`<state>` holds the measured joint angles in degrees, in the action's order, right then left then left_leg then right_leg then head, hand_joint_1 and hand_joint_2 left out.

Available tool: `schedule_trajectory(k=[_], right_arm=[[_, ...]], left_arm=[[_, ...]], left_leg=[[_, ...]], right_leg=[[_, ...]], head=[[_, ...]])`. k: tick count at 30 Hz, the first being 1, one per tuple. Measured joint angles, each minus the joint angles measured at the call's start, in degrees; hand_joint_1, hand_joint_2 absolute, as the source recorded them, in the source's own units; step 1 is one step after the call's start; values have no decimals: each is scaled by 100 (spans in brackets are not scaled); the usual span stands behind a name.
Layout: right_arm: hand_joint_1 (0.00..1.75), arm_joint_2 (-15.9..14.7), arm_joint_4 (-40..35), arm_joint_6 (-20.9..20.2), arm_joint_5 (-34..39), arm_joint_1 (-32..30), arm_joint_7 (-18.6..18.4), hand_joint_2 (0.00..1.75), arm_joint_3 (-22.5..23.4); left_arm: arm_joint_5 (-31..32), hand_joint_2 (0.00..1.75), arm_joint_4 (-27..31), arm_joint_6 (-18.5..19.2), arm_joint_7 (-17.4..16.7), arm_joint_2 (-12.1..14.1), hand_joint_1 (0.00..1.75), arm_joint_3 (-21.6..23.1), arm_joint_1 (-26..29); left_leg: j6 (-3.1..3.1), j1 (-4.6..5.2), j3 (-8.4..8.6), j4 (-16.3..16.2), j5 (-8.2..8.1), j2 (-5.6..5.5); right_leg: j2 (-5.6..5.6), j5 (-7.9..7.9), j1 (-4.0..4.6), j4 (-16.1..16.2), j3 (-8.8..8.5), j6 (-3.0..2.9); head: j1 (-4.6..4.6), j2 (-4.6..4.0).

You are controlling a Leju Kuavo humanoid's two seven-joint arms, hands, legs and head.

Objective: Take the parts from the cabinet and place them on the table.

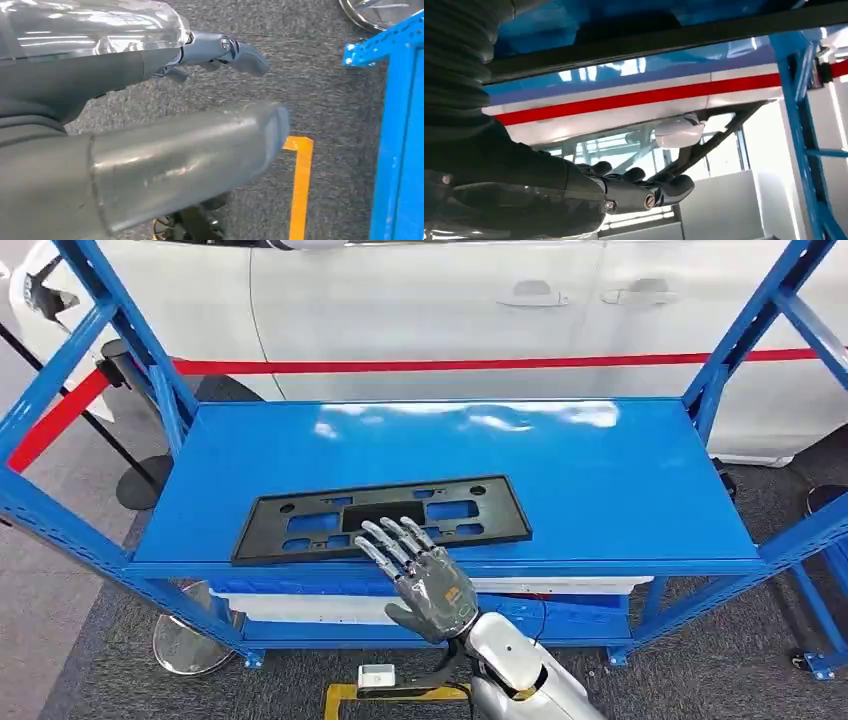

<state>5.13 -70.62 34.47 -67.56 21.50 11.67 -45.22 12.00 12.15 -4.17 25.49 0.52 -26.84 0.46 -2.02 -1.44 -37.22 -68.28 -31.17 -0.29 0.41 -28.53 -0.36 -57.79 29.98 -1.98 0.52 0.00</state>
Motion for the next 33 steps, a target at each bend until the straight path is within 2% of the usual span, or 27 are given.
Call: schedule_trajectory(k=[1,2,3,4,6,8,9,11,12,13,14,15,16,17,18,19,21,22,23,24,26,27,28,29,30,32,33], right_arm=[[0,15,46,-22,-31,24,-15,175,-22],[0,26,85,-48,-70,53,-46,175,-44],[0,22,155,-74,-109,88,-85,175,-61],[0,29,206,-123,-162,140,-127,175,-92],[0,31,271,-168,-230,184,-149,175,-131],[0,42,337,-262,-309,306,-188,175,-186],[0,42,369,-293,-332,373,-192,175,-207],[0,42,449,-326,-370,451,-221,175,-251],[0,35,487,-326,-458,445,-372,175,-264],[0,26,520,-328,-522,438,-480,175,-273],[0,9,549,-337,-555,439,-535,175,-273],[0,-13,577,-341,-573,448,-557,175,-273],[0,-33,595,-354,-575,460,-557,175,-273],[0,-46,615,-367,-575,482,-557,175,-273],[0,-50,640,-393,-573,514,-555,175,-273],[0,-50,662,-411,-571,554,-555,175,-273],[0,-48,711,-439,-573,638,-586,175,-267],[0,-37,735,-450,-573,677,-616,175,-249],[0,-11,763,-457,-573,712,-625,175,-227],[0,7,796,-463,-571,766,-632,175,-205],[0,40,833,-477,-571,829,-647,175,-190],[0,42,859,-483,-571,830,-653,175,-184],[0,42,888,-492,-571,828,-653,175,-181],[0,42,918,-494,-571,827,-658,175,-181],[0,44,934,-494,-571,829,-658,175,-181],[0,64,962,-496,-566,840,-660,175,-175],[0,77,975,-507,-551,858,-660,175,-168]], left_arm=[[7,0,0,-18,-2,0,0,-18,-3],[17,0,-2,-39,-2,0,0,-33,4],[26,0,-24,-63,-9,-13,0,-35,13],[57,0,-24,-77,4,-13,0,-35,-19],[90,0,-24,-94,9,-7,0,-42,-16],[120,0,-24,-94,20,-15,0,-41,-21],[120,0,-24,-94,30,-17,0,-44,-32],[144,0,-24,-79,54,-17,0,-48,-63],[270,0,-24,-22,128,-17,0,-42,-58],[395,0,-24,-9,212,-20,0,-15,-35],[480,0,-24,-15,288,-28,0,22,-7],[533,0,-24,-22,332,-37,0,57,22],[540,0,-24,-22,361,-50,0,85,45],[542,0,-24,-15,376,-70,0,103,60],[542,0,-24,0,387,-95,0,109,72],[546,0,-24,30,396,-94,0,109,60],[555,0,-24,112,398,-96,0,109,67],[566,0,-24,142,398,-96,0,109,65],[586,0,-24,162,396,-81,0,109,61],[601,0,-24,175,400,-83,0,109,64],[597,0,-24,186,396,-74,0,107,63],[597,0,-24,190,393,-72,0,105,65],[597,0,-24,199,393,-72,0,105,72],[597,0,-24,201,389,-72,0,107,89],[599,0,-24,201,389,-68,0,107,95],[608,0,-24,201,387,-61,0,105,91],[623,0,-26,201,367,-63,0,105,85]], left_leg=[[-21,-32,127,544,445,7],[-28,-46,164,822,753,23],[-15,4,54,721,646,23],[120,35,56,741,680,42],[196,35,46,737,663,25],[259,10,100,788,656,32],[291,10,119,792,636,32],[347,22,133,793,600,30],[365,32,143,793,587,26],[371,41,159,793,570,20],[377,53,186,793,555,17],[376,69,224,793,532,13],[373,87,266,793,512,7],[369,95,291,796,496,8],[353,98,289,805,490,8],[322,111,272,799,491,-2],[250,81,269,845,511,12],[218,91,292,865,516,14],[197,83,286,811,466,20],[171,96,214,626,320,15],[121,72,-131,-135,-77,13],[91,60,-315,-513,-217,14],[64,49,-446,-762,-259,14],[43,29,-414,-684,-131,16],[28,11,-266,-371,85,18],[11,-20,239,643,583,24],[23,-16,329,822,470,15]], right_leg=[[1,-84,-12,-23,-96,34],[-7,-158,-17,-44,-132,74],[1,-176,-8,-77,-150,99],[1,-208,12,-98,-77,146],[-11,-246,22,-81,-106,192],[-21,-346,-8,-193,-90,251],[-25,-470,-4,-435,40,268],[-24,-820,-3,-1318,561,293],[-23,-913,-2,-1707,828,295],[-24,-865,-1,-1864,984,285],[-24,-686,1,-1767,1009,266],[-23,-374,11,-1424,905,228],[-23,-43,34,-945,723,171],[-24,222,67,-498,553,101],[-32,163,91,-350,477,30],[-33,168,104,-205,444,22],[-22,150,127,-192,456,22],[-20,177,109,-126,432,11],[-46,230,29,-26,359,25],[-39,240,28,21,319,0],[-48,237,21,22,308,-29],[-55,234,22,20,307,-29],[-55,229,21,11,311,-28],[-50,221,17,6,306,-21],[-42,210,13,-7,299,-6],[-32,161,-4,-70,286,43],[-30,136,6,-96,302,77]], head=[[-2,0],[0,0],[9,-2],[53,2],[20,0],[22,0],[-16,0],[-24,0],[-31,0],[-31,0],[-31,0],[-33,0],[-33,0],[-33,0],[-20,0],[-13,0],[-37,0],[-46,0],[-42,0],[-33,0],[-9,0],[-17,0],[-11,0],[-7,0],[-7,0],[-7,0],[-2,0]])
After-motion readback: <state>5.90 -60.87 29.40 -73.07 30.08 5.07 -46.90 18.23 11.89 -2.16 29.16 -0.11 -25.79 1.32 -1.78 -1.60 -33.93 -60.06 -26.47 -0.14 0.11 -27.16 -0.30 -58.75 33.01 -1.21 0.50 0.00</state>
